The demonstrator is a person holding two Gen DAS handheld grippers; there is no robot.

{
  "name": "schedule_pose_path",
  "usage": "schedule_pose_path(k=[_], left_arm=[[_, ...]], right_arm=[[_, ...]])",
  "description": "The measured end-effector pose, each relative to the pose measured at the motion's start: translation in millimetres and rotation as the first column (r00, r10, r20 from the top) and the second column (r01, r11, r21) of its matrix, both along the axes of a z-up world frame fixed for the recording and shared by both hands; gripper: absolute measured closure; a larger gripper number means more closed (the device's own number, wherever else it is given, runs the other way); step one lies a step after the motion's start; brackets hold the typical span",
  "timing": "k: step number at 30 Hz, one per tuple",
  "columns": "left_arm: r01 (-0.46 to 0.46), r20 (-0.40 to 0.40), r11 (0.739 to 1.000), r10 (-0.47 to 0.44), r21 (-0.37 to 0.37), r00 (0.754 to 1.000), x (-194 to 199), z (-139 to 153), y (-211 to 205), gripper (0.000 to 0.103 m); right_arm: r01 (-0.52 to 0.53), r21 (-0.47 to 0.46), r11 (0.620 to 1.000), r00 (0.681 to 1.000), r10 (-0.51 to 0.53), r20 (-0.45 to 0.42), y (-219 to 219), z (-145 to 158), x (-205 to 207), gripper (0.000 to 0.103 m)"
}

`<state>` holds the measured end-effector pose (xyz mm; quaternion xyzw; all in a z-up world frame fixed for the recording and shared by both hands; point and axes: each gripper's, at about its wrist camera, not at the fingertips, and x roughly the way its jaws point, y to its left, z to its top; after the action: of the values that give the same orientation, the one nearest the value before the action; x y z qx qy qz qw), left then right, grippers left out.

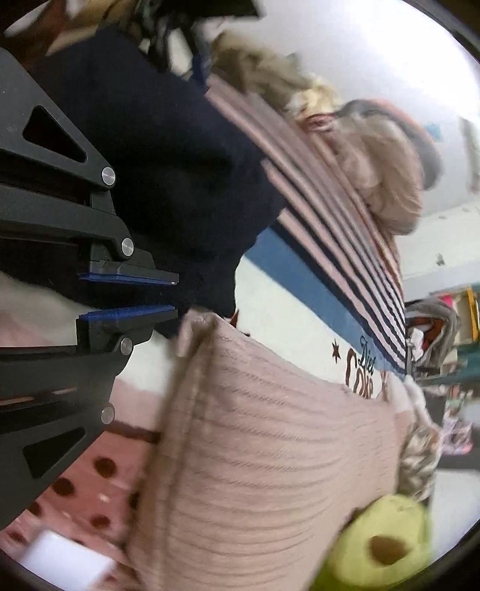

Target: Fold small clothes

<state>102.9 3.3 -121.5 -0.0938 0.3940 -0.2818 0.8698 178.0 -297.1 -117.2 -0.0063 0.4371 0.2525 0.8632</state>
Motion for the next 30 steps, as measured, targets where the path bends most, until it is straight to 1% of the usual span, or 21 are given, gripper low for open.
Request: schedule_pose_path(k=[1, 2, 4, 5, 7, 8, 10, 13, 15, 17, 19, 21, 22, 25, 28, 30], left_arm=[[-0.007, -0.011, 1.0, 0.007, -0.022, 1.0, 1.9, -0.1, 4.0, 0.037], [-0.021, -0.037, 0.998, 0.019, -0.057, 0.999, 6.1, 0.4, 12.6, 0.037], [-0.023, -0.066, 0.995, 0.017, -0.094, 0.998, 11.7, 0.9, 21.3, 0.037], [-0.018, -0.08, 0.994, 0.009, -0.112, 0.997, 14.8, 1.4, 25.4, 0.037], [-0.006, -0.121, 0.988, -0.012, -0.155, 0.993, 22.9, 0.9, 31.8, 0.037], [-0.003, -0.135, 0.986, -0.02, -0.167, 0.991, 25.6, 0.4, 31.9, 0.037], [0.008, -0.174, 0.98, -0.044, -0.2, 0.984, 33.6, -2.6, 31.9, 0.037], [0.001, -0.243, 0.971, -0.062, -0.241, 0.968, 44.1, -12.9, 27.3, 0.037], [-0.005, -0.301, 0.962, -0.08, -0.271, 0.95, 50.8, -24.0, 23.1, 0.037], [-0.005, -0.34, 0.96, -0.094, -0.28, 0.936, 55.5, -33.1, 18.0, 0.036], [-0.004, -0.364, 0.956, -0.108, -0.293, 0.925, 59.5, -37.8, 13.9, 0.036], [-0.005, -0.377, 0.952, -0.116, -0.306, 0.919, 62.4, -39.8, 13.4, 0.036], [-0.004, -0.38, 0.952, -0.118, -0.305, 0.917, 63.1, -40.7, 12.7, 0.036], [-0.004, -0.4, 0.953, -0.123, -0.303, 0.908, 64.8, -46.9, 9.8, 0.034], [-0.006, -0.413, 0.953, -0.126, -0.303, 0.902, 65.6, -52.2, 8.9, 0.031], [-0.01, -0.419, 0.954, -0.121, -0.298, 0.9, 64.3, -54.8, 7.4, 0.031]], right_arm=[[0.01, 0.034, 0.999, 1.0, -0.009, -0.004, -4.8, 3.6, -2.9, 0.079], [0.021, 0.074, 0.997, 1.0, -0.02, -0.012, -11.5, 7.6, -7.4, 0.057], [0.038, 0.134, 0.99, 0.999, -0.034, -0.038, -19.8, 11.7, -16.5, 0.036], [0.041, 0.163, 0.986, 0.998, -0.031, -0.062, -22.7, 11.5, -21.6, 0.035], [0.053, 0.224, 0.973, 0.99, -0.023, -0.136, -29.7, 4.5, -27.9, 0.027], [0.071, 0.268, 0.961, 0.981, -0.018, -0.194, -33.3, -3.4, -30.7, 0.018], [0.107, 0.331, 0.937, 0.965, -0.018, -0.26, -38.6, -17.7, -34.2, 0.009], [0.141, 0.424, 0.894, 0.941, 0.012, -0.337, -40.3, -41.4, -39.6, 0.009], [0.145, 0.469, 0.871, 0.926, 0.046, -0.374, -35.3, -53.3, -40.0, 0.008], [0.136, 0.482, 0.865, 0.919, 0.072, -0.387, -28.4, -60.2, -38.5, 0.001], [0.13, 0.498, 0.857, 0.92, 0.083, -0.384, -24.0, -61.2, -35.9, 0.0], [0.129, 0.534, 0.835, 0.914, 0.109, -0.391, -19.4, -61.6, -30.7, 0.0], [0.126, 0.535, 0.836, 0.91, 0.118, -0.398, -15.2, -62.6, -28.2, 0.0], [0.088, 0.484, 0.871, 0.909, 0.128, -0.397, -2.8, -61.3, -25.8, 0.0], [0.056, 0.478, 0.876, 0.899, 0.165, -0.406, 10.2, -60.5, -19.7, 0.0], [0.023, 0.459, 0.888, 0.895, 0.187, -0.405, 18.0, -60.3, -17.5, 0.0]])
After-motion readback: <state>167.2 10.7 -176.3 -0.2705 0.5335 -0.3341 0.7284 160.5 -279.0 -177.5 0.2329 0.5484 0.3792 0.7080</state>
